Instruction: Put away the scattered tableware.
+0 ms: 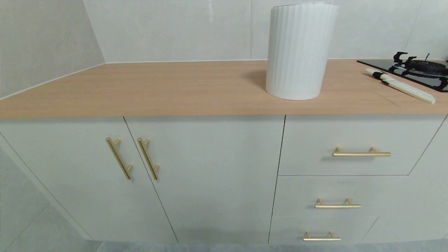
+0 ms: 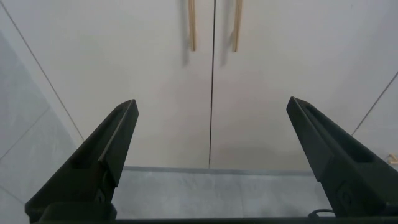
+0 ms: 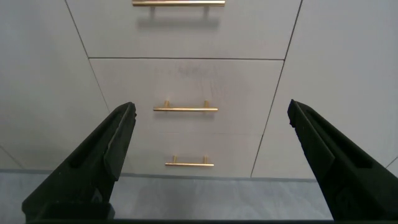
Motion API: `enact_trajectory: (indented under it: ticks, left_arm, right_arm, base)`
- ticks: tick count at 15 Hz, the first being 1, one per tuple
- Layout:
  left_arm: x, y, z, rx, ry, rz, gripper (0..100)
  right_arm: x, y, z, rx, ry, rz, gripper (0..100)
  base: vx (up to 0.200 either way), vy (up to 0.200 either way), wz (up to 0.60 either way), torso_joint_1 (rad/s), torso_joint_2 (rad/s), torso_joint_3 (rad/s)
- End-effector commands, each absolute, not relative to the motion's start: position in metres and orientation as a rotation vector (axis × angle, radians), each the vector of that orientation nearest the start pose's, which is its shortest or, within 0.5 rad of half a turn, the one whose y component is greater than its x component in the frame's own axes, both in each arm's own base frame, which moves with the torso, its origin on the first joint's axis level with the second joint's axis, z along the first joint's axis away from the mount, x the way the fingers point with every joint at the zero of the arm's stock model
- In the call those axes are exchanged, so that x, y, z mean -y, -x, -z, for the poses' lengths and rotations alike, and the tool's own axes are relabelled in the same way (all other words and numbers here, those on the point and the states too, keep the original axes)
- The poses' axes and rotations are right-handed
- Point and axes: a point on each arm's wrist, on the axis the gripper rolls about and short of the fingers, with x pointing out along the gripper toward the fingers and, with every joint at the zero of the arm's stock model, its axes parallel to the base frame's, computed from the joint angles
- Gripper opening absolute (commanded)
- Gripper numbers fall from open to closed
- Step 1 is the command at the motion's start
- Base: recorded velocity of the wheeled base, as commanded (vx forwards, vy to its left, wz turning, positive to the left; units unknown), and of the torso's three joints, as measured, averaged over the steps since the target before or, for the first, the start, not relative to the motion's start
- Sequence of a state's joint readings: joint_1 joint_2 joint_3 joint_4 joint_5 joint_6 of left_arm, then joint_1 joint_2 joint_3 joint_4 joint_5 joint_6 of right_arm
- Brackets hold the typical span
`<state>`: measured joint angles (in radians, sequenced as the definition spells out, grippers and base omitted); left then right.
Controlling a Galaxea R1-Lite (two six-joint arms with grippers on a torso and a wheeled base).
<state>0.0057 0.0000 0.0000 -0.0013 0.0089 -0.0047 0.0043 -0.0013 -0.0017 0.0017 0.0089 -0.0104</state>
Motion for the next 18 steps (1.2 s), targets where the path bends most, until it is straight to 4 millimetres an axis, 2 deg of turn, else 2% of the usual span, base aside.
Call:
enact_trajectory:
  ticks: [1,8,14,18]
  left_arm:
    - [-0.0001,0.0228,-0.0756,0.002,0.005,-0.015,100]
    - [-0.0001,0.0228,-0.0756,0.002,0.006,-0.015,100]
    - [-0.0001,0.0228,-0.0756,0.002,0.005,-0.015,100]
    - [-0.0001,0.0228,-0.0756,0.002,0.006,-0.015,100]
  right_arm:
    - [-0.0001,0.0229,-0.0757,0.0,0.011,-0.014,100]
    - [-0.0001,0.0229,-0.0757,0.0,0.011,-0.014,100]
    - [-0.0001,0.0229,-0.0757,0.0,0.011,-0.014,100]
    - [-0.0001,0.0229,-0.0757,0.0,0.011,-0.014,100]
  base:
    - [0.0,-0.2,0.0,-0.002,0.0,-0.007]
    - [0.0,-0.2,0.0,0.002,0.0,0.004]
    - [0.0,0.0,0.0,0.0,0.0,0.0]
    - [0.2,0.0,0.0,-0.001,0.0,0.005]
